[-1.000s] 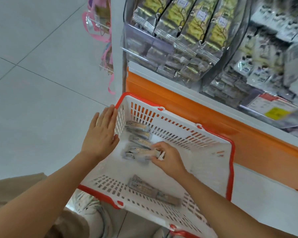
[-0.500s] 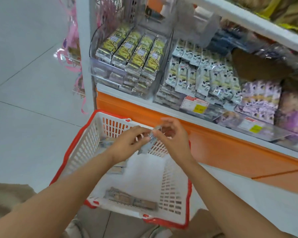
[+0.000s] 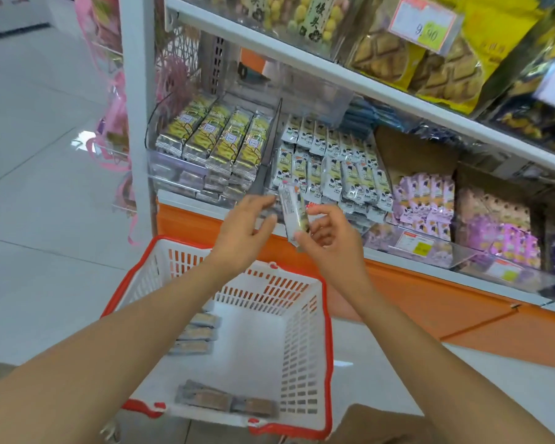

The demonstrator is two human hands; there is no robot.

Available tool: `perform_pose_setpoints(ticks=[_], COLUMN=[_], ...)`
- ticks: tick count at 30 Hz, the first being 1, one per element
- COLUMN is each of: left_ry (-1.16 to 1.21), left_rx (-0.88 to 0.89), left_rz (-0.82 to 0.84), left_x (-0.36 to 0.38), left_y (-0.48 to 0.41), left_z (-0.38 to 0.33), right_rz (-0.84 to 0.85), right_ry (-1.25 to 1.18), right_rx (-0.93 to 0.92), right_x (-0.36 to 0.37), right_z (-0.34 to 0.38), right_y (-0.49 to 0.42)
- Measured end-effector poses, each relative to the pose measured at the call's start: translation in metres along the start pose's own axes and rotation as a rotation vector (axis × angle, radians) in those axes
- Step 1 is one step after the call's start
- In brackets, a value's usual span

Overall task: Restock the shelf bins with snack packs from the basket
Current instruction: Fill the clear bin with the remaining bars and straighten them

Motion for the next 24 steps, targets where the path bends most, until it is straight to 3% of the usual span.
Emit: perform_pose_setpoints(ticks=[3, 7, 17, 24], left_ry=[-0.523, -0.824, -0.957, -0.954], left_rx=[0.140, 0.046, -0.077, 0.037], left_rz=[-0.188, -0.071, 0.029, -0.020], left_x=[-0.025, -0.042, -0.041, -0.044], left_y=[-0.014, -0.036, -0.044, -0.035], left_z=[-0.015, -0.009, 0.017, 0.019], right_rz=[-0.120, -0.178, -0.089, -0.126], right_ry=[0.146, 0.353, 0.721, 0.663], right_rx=[-0.003, 0.072, 0.218, 0.107], right_x=[-0.035, -0.059, -0.046, -0.042], right_z=[0.018, 0.031, 0.017, 0.015], right_y=[-0.029, -0.072, -0.115, -0.106])
Point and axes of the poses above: each hand's wrist, its own y-axis away from the middle knuckle, its own x-axis out of the palm, z = x × y, the point moved 4 cm from there along -y, towards the middle knuckle, and after that the axes turned 15 degrees about z, right-handed, at the moved point
